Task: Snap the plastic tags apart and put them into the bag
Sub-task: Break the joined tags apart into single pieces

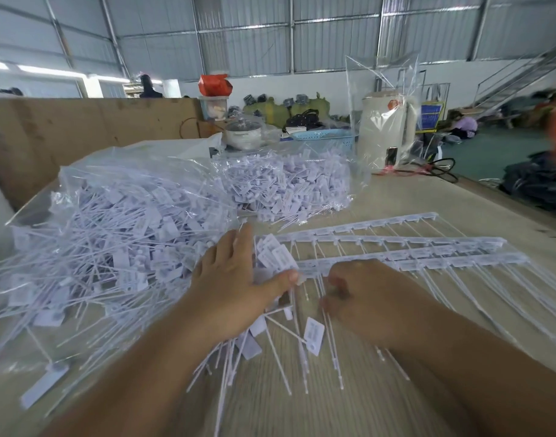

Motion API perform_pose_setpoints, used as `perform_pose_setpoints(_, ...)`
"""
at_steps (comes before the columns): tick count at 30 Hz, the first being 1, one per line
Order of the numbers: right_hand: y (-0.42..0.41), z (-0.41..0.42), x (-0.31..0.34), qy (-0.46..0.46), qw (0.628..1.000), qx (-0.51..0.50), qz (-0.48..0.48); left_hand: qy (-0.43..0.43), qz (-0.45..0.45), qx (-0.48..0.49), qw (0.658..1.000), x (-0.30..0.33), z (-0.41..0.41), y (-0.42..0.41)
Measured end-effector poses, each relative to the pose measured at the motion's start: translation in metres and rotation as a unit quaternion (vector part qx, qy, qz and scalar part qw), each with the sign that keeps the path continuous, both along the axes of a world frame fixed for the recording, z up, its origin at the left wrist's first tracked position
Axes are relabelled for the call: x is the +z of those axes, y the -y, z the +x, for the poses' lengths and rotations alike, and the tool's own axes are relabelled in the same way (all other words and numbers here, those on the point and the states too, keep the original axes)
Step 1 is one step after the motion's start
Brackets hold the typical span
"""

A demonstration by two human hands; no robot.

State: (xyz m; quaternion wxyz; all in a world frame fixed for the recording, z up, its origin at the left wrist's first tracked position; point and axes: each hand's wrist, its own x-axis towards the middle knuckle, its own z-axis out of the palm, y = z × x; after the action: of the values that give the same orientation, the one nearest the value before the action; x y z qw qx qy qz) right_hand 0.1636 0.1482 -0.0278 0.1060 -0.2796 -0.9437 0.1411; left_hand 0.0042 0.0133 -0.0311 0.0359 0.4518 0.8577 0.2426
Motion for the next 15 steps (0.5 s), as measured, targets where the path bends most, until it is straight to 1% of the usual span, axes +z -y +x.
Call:
perform_pose_setpoints(6, -0.007, 0.002, 0.005, 0.018, 0.999, -0.033, 0.010, -0.110, 0.090, -0.015, 0.990, -0.001, 0.000, -0.006)
perform_pose_setpoints(8, -0.009, 0.000, 0.004, 0.027, 0.999, -0.035, 0.007, -0.121, 0.109, -0.039, 0.986, 0.003, 0.004, -0.006)
perform_pose_setpoints(10, -0.011, 0.000, 0.003, 0.034, 0.998, -0.039, 0.017, -0.114, 0.093, -0.077, 0.986, 0.005, 0.010, -0.005)
perform_pose_setpoints(14, -0.017, 0.001, 0.003, 0.028, 0.998, -0.049, 0.032, -0.071, -0.015, -0.162, 0.984, 0.005, 0.021, -0.003)
perform_pose_setpoints(15, -0.018, 0.001, 0.003, 0.027, 0.998, -0.049, 0.033, -0.055, -0.020, -0.173, 0.983, 0.005, 0.022, -0.003)
